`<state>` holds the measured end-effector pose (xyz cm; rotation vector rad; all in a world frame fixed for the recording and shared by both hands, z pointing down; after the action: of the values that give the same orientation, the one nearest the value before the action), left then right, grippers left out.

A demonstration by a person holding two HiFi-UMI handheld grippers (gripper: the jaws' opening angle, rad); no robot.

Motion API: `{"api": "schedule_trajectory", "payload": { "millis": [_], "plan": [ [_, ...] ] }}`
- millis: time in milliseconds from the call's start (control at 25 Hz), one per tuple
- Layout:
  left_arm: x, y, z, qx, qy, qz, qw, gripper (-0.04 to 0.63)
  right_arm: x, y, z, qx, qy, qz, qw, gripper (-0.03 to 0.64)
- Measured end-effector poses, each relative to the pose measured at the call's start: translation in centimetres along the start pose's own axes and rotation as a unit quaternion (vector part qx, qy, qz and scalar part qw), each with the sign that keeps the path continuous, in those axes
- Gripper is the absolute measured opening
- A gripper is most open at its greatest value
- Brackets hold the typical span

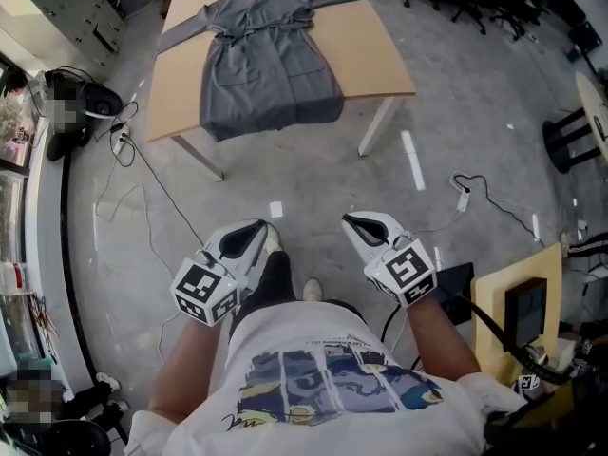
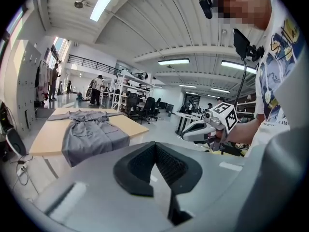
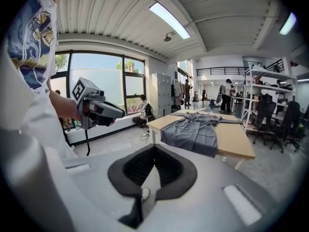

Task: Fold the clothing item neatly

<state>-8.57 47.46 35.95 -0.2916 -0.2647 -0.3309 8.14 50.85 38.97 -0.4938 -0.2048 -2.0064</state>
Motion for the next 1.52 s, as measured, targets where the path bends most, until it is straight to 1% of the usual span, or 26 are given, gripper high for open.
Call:
{"api": "schedule_trajectory", "payload": {
  "millis": [120, 240, 360, 440, 560, 680, 880, 1040, 1240, 1360, 1520],
  "plan": [
    [0.3, -2.8, -0.1, -0.004, 0.001, 0.002, 1.0000, 0.006, 2.3, 0.4, -0.6, -0.003, -0.010, -0.002, 1.000, 0.003],
    [1.2, -6.0, -0.7, -0.005, 0.001, 0.014, 0.9999, 0.006, 4.8, 1.5, -2.0, -0.004, -0.016, 0.005, 1.000, 0.003],
    [2.2, -9.2, -2.4, 0.005, 0.009, 0.024, 0.9997, 0.006, 7.7, 2.9, -3.7, -0.008, -0.021, 0.015, 1.000, 0.003],
    [2.4, -11.3, -3.4, 0.018, 0.009, 0.029, 0.9994, 0.006, 9.8, 3.6, -5.1, -0.009, -0.020, 0.020, 1.000, 0.003],
    [1.9, -14.7, -4.4, 0.033, 0.000, 0.033, 0.9989, 0.006, 13.3, 4.2, -7.6, -0.012, -0.015, 0.026, 0.999, 0.003],
    [1.1, -18.4, -5.1, 0.034, 0.000, 0.036, 0.9988, 0.006, 16.8, 4.3, -9.6, -0.016, -0.012, 0.026, 0.999, 0.003],
    [0.0, -23.9, -5.6, 0.034, 0.002, 0.034, 0.9989, 0.006, 21.7, 4.3, -11.7, -0.018, -0.013, 0.031, 0.999, 0.003],
    [-0.3, -26.3, -5.8, 0.030, 0.008, 0.029, 0.9991, 0.006, 23.9, 4.2, -12.8, -0.022, -0.021, 0.027, 0.999, 0.003],
    [0.4, -28.9, -6.3, 0.021, 0.012, 0.028, 0.9993, 0.006, 26.5, 6.2, -13.4, -0.016, -0.023, 0.035, 0.999, 0.003],
    [1.0, -30.4, -6.7, 0.018, 0.011, 0.022, 0.9995, 0.006, 28.3, 8.3, -13.8, -0.010, -0.021, 0.042, 0.999, 0.003],
    [2.5, -33.4, -7.8, 0.018, 0.007, 0.009, 0.9998, 0.006, 31.6, 12.6, -14.6, 0.004, -0.015, 0.053, 0.998, 0.003]
  ]
}}
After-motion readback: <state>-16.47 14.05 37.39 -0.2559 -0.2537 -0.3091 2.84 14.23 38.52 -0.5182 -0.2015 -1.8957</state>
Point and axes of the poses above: the fingertips, and each gripper's own axes: x forward along the fingers, y to its right, z out of its underside, the point moved 2 cm from there along -x, backward along the fingers, and after that the axes turned 12 degrees about z, right-handed, at the moved point
